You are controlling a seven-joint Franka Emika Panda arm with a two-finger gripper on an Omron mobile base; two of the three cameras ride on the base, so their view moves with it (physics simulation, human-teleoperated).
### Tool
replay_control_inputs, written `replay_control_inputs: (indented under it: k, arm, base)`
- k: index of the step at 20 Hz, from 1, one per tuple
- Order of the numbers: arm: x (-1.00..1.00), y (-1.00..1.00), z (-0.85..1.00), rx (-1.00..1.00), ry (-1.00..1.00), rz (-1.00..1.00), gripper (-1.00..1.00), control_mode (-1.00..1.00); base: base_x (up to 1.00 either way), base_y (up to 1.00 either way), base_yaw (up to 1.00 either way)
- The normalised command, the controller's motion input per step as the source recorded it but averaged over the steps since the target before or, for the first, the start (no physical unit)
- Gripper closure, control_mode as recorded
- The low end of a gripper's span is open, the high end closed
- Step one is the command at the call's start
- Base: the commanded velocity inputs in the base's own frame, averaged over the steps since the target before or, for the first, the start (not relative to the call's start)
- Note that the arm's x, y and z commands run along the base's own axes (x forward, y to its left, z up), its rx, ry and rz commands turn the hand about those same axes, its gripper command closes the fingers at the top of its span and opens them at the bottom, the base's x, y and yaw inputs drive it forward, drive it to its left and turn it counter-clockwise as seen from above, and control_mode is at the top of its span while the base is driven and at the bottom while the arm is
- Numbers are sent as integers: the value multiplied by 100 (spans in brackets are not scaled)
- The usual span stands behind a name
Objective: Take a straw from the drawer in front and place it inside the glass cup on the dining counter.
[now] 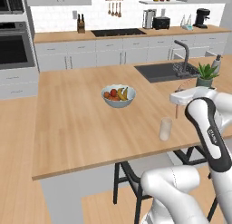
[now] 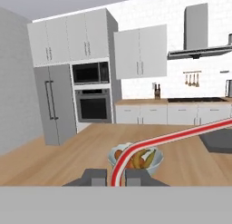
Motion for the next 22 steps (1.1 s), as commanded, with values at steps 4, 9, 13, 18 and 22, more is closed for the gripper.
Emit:
replay_control_inputs:
  k: [4,9,13,18,22]
  arm:
    - [11,-18,-4,0,3,0,100,-100]
    - [13,-6,-27,-1,9,0,100,-100]
    - [7,-7,-27,0,6,0,100,-100]
    - [38,0,-18,0,0,0,100,-100]
    - [52,0,-18,0,0,0,100,-100]
  base:
    - [0,0,0]
    - [0,0,0]
    - [0,0,0]
    - [0,0,0]
    - [0,0,0]
